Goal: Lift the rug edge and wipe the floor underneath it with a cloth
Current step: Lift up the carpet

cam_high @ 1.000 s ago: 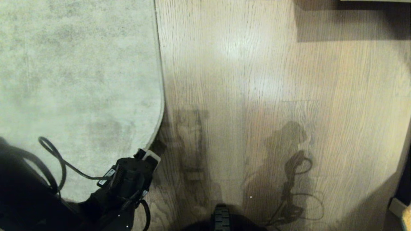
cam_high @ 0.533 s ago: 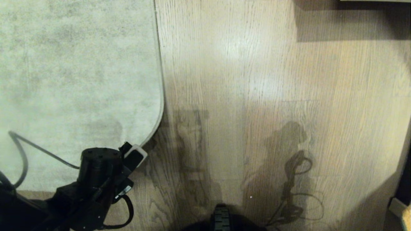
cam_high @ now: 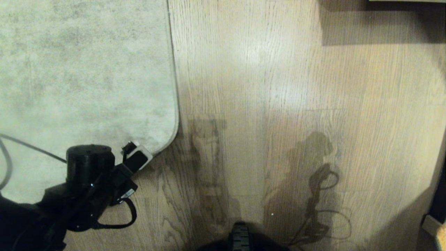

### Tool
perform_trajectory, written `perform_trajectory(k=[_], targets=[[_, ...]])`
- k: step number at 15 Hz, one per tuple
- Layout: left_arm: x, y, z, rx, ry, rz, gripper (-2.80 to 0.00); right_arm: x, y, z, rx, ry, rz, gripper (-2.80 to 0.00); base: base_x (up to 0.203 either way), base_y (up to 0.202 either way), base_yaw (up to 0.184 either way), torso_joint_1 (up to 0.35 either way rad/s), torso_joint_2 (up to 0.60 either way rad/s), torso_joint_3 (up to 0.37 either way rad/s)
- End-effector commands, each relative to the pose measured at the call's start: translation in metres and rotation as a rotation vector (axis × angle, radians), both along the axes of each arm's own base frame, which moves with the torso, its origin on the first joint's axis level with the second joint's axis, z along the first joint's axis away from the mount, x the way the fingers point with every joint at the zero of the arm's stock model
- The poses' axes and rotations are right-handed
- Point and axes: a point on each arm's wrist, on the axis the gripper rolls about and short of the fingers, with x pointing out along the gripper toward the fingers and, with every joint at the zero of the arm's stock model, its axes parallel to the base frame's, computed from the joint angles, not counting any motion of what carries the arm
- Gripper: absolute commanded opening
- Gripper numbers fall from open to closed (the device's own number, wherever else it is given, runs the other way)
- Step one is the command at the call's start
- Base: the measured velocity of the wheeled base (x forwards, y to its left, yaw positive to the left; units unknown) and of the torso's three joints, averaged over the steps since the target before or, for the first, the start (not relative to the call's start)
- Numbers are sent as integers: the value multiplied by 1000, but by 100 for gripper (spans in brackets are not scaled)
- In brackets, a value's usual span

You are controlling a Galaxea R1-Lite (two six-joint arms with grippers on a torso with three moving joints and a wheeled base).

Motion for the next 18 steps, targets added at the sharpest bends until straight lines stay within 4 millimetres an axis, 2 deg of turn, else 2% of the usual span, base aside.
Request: perform_trajectory(k=[1, 6, 13, 18], targets=[[9, 4, 7, -3, -31, 1, -280, 0, 0, 0, 1, 0, 1, -280, 0, 0, 0, 0, 0, 0], [23, 5, 25, -24, -113, 16, -280, 0, 0, 0, 1, 0, 1, -280, 0, 0, 0, 0, 0, 0], [18, 7, 47, -47, -195, 28, -280, 0, 0, 0, 1, 0, 1, -280, 0, 0, 0, 0, 0, 0], [18, 7, 49, -54, -205, 31, -280, 0, 0, 0, 1, 0, -1, -280, 0, 0, 0, 0, 0, 0]])
